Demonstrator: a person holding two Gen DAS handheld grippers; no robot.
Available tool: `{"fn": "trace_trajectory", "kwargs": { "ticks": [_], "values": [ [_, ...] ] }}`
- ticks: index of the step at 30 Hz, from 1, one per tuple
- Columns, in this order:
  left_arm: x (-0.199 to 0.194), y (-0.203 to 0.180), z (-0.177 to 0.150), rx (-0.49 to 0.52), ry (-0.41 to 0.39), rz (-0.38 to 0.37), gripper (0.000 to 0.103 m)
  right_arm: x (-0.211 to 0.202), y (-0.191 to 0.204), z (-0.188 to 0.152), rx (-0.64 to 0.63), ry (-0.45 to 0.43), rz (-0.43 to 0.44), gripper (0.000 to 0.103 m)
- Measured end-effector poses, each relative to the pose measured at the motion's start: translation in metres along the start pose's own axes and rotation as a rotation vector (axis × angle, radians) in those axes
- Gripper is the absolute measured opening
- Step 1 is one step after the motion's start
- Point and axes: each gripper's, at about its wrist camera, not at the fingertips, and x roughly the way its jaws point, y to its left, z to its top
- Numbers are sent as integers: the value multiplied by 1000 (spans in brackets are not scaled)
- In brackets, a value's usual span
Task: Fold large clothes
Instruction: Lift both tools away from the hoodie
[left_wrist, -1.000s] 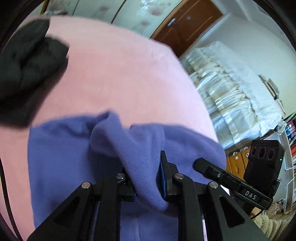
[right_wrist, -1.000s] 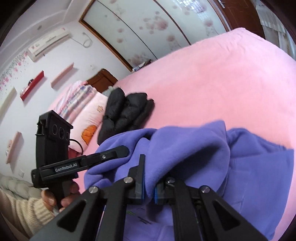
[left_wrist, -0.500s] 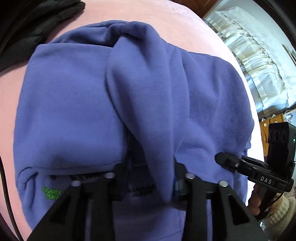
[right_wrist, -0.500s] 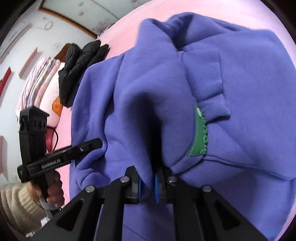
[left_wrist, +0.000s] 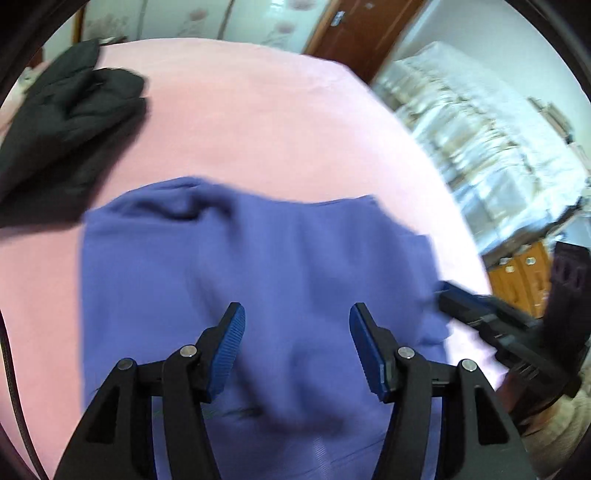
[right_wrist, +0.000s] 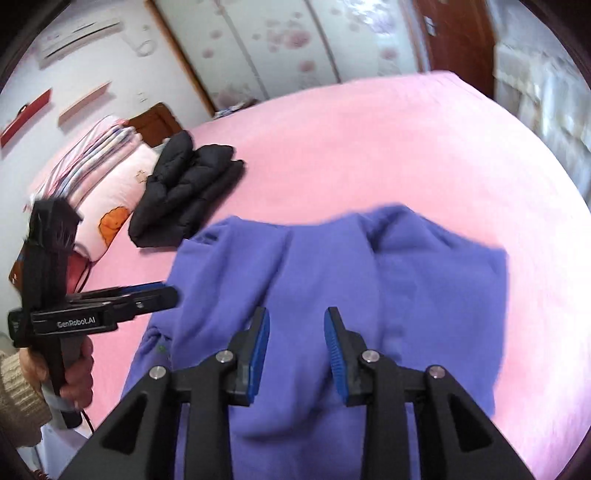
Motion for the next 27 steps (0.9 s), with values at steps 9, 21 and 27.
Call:
{"fn": "trace_trajectory", "kwargs": {
  "ticks": [9, 21, 27],
  "values": [
    [78, 0, -42, 67, 157, 86, 49, 66, -44, -34, 48, 113, -166, 19],
    [56, -20, -42, 66, 122, 159, 49, 29, -33, -22, 43, 129, -120, 21],
    [-11, -50, -34, 16, 40, 194, 74, -35, -11, -12, -12, 89, -102, 21]
  ]
}}
